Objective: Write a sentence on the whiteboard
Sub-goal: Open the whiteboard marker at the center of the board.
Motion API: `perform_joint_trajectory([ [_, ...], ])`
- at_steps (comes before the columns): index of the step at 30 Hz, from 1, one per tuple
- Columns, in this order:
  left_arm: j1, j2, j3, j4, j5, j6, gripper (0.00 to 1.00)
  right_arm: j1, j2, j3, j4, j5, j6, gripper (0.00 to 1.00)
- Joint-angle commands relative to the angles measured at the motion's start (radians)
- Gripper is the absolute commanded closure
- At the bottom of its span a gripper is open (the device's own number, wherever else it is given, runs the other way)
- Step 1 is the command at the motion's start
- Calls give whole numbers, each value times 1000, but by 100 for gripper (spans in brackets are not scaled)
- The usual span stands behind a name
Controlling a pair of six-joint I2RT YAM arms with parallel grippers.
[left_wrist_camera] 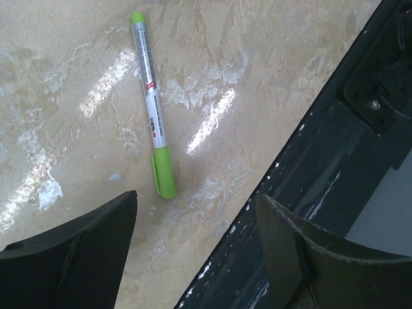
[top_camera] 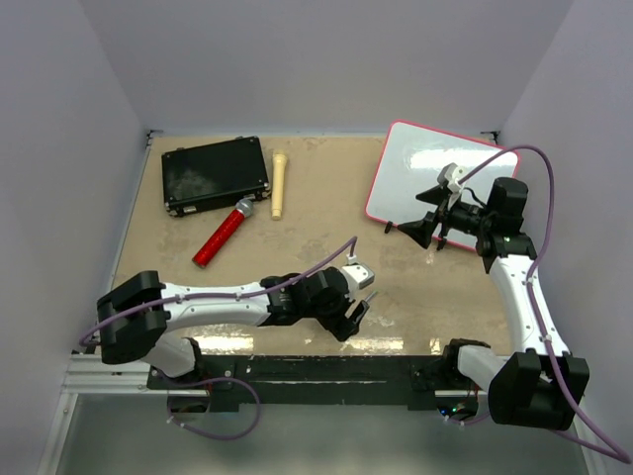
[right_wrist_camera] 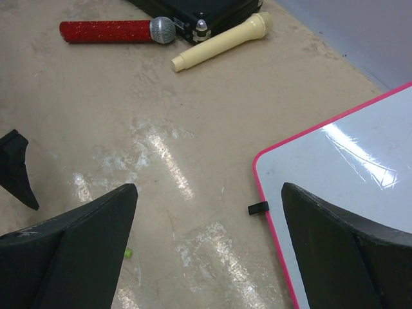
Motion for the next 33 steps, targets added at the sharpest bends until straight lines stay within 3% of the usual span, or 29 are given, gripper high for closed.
perform_joint_trajectory([
  [1, -29, 65, 83, -46, -57, -34, 24, 0, -7, 45, 3, 23, -18, 1],
  [10, -35, 197, 175, -129, -94, -42, 49, 0, -2, 44, 5, 25, -18, 1],
  [21, -35, 281, 219, -170, -123, -25, 59, -1, 1, 44, 5, 21, -18, 1],
  [33, -35, 358, 241, -228, -147, -16, 85, -1, 1, 45, 0, 15, -21, 1],
])
